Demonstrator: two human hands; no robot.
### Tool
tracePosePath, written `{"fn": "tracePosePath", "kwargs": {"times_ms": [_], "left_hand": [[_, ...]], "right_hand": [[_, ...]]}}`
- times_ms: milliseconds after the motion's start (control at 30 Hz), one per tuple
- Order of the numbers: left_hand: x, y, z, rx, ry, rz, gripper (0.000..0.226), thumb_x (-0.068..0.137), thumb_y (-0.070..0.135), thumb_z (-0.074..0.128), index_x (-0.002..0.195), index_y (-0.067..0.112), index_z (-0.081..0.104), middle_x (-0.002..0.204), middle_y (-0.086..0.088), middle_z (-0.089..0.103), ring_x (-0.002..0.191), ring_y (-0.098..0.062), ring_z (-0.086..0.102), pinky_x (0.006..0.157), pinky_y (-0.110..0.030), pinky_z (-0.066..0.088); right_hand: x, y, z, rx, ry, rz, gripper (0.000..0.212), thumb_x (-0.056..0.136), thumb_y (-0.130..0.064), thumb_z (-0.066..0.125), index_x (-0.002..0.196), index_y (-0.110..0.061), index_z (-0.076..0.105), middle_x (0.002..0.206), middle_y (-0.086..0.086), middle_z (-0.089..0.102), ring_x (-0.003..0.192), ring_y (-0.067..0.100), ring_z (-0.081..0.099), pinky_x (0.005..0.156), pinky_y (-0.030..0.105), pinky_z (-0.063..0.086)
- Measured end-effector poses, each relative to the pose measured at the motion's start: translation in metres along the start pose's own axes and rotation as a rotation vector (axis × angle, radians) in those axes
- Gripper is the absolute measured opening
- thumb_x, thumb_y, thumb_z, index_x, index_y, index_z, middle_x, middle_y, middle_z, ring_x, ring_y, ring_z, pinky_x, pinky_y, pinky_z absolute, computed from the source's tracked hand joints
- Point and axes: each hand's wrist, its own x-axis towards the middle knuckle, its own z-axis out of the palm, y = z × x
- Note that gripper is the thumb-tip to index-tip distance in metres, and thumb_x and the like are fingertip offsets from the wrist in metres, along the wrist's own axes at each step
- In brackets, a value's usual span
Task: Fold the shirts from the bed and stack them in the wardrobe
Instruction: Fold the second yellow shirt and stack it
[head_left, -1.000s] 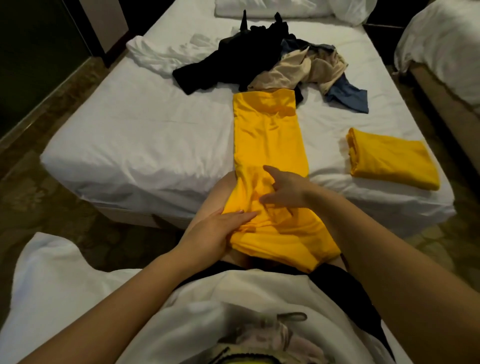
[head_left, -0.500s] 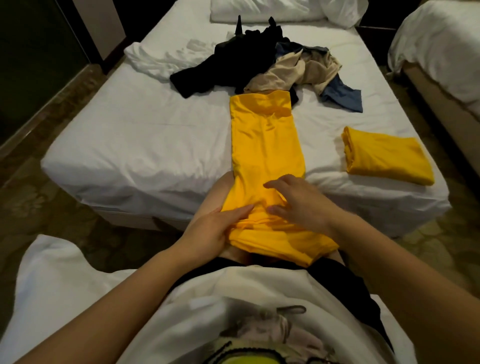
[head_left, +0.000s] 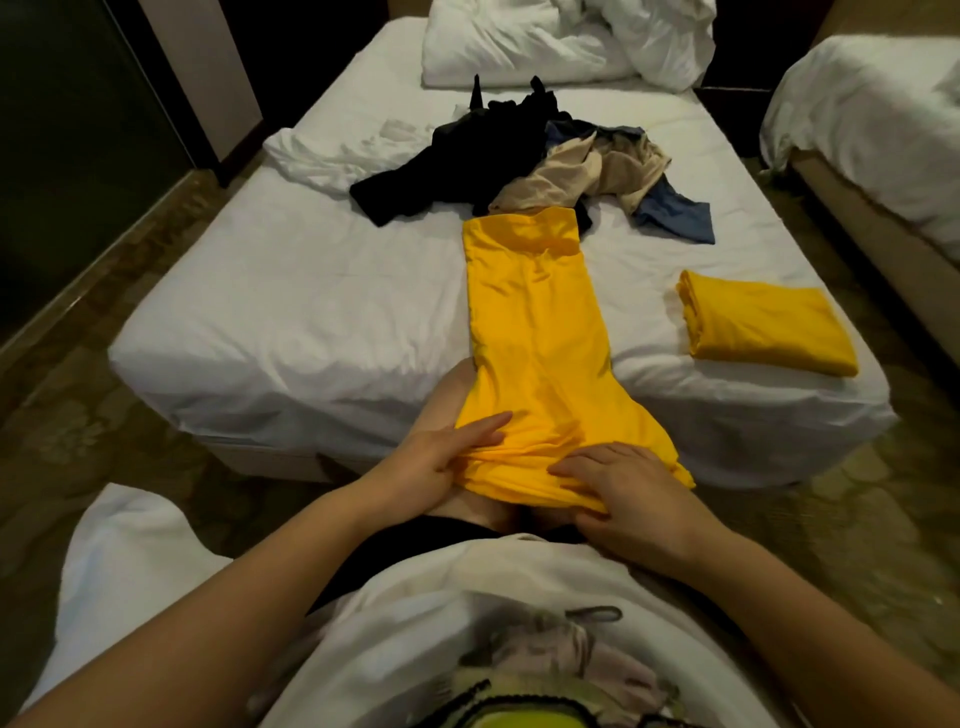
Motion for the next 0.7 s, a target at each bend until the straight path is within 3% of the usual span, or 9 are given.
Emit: {"fn": "tracePosePath", "kwargs": {"times_ms": [133, 267, 333, 400, 500, 600, 700], "left_hand": [[0.001, -0.003, -0.003, 0.038, 0.016, 0.015, 0.061, 0.089, 0.015, 0.047, 0.141, 0.016, 0.016, 0.130, 0.007, 0.049, 0.113, 0.026, 0.037, 0.095, 0.000, 0.027], [0.002, -0.003, -0.002, 0.127, 0.025, 0.076, 0.049, 0.094, 0.032, 0.052, 0.133, 0.004, 0.047, 0.130, -0.002, 0.052, 0.122, -0.001, 0.040, 0.099, 0.000, 0.024], [0.000, -0.011, 0.001, 0.226, 0.046, 0.167, 0.063, 0.093, 0.054, 0.038, 0.126, 0.003, 0.056, 0.133, -0.010, 0.052, 0.130, -0.010, 0.033, 0.109, -0.013, 0.024], [-0.001, -0.020, 0.001, 0.345, 0.100, 0.188, 0.064, 0.091, 0.060, 0.034, 0.131, 0.014, 0.053, 0.147, -0.006, 0.035, 0.139, -0.015, 0.023, 0.114, -0.031, 0.024], [-0.004, -0.021, -0.002, 0.300, 0.135, 0.143, 0.076, 0.082, 0.065, 0.046, 0.145, 0.025, 0.030, 0.157, -0.001, 0.008, 0.145, -0.018, 0.011, 0.116, -0.034, 0.016], [-0.005, -0.012, -0.006, 0.250, 0.033, 0.024, 0.102, 0.065, 0.069, 0.063, 0.147, 0.028, 0.018, 0.150, 0.012, 0.011, 0.142, -0.008, 0.012, 0.116, -0.030, 0.015], [0.001, -0.006, -0.009, 0.365, -0.036, 0.022, 0.100, 0.062, 0.082, 0.048, 0.143, 0.024, 0.035, 0.146, 0.015, 0.023, 0.139, -0.006, 0.013, 0.114, -0.028, 0.012]], "right_hand": [[-0.007, 0.009, 0.000, 0.006, 0.106, -0.009, 0.062, 0.068, -0.050, 0.036, 0.119, -0.024, 0.062, 0.121, -0.001, 0.063, 0.112, 0.024, 0.058, 0.095, 0.035, 0.040], [-0.018, 0.017, 0.001, 0.129, 0.156, -0.020, 0.057, 0.073, -0.048, 0.045, 0.122, -0.024, 0.060, 0.121, 0.002, 0.063, 0.111, 0.023, 0.058, 0.092, 0.029, 0.039], [-0.024, 0.025, 0.003, 0.211, 0.239, -0.037, 0.049, 0.073, -0.041, 0.052, 0.120, -0.028, 0.058, 0.117, 0.003, 0.064, 0.110, 0.020, 0.057, 0.092, 0.031, 0.041], [-0.027, 0.035, 0.005, 0.188, 0.358, -0.049, 0.042, 0.072, -0.037, 0.054, 0.114, -0.030, 0.058, 0.111, 0.001, 0.067, 0.111, 0.015, 0.054, 0.094, 0.040, 0.044], [-0.028, 0.048, 0.008, 0.005, 0.491, -0.064, 0.032, 0.076, -0.037, 0.053, 0.108, -0.034, 0.056, 0.110, 0.000, 0.068, 0.112, 0.017, 0.049, 0.098, 0.040, 0.036], [-0.024, 0.055, 0.008, 0.040, 0.526, -0.037, 0.033, 0.077, -0.037, 0.053, 0.110, -0.034, 0.056, 0.120, 0.002, 0.063, 0.118, 0.022, 0.044, 0.097, 0.035, 0.031], [-0.020, 0.054, 0.005, 0.153, 0.474, -0.092, 0.029, 0.083, -0.045, 0.049, 0.109, -0.034, 0.056, 0.115, -0.013, 0.059, 0.119, 0.013, 0.045, 0.101, 0.028, 0.023]]}}
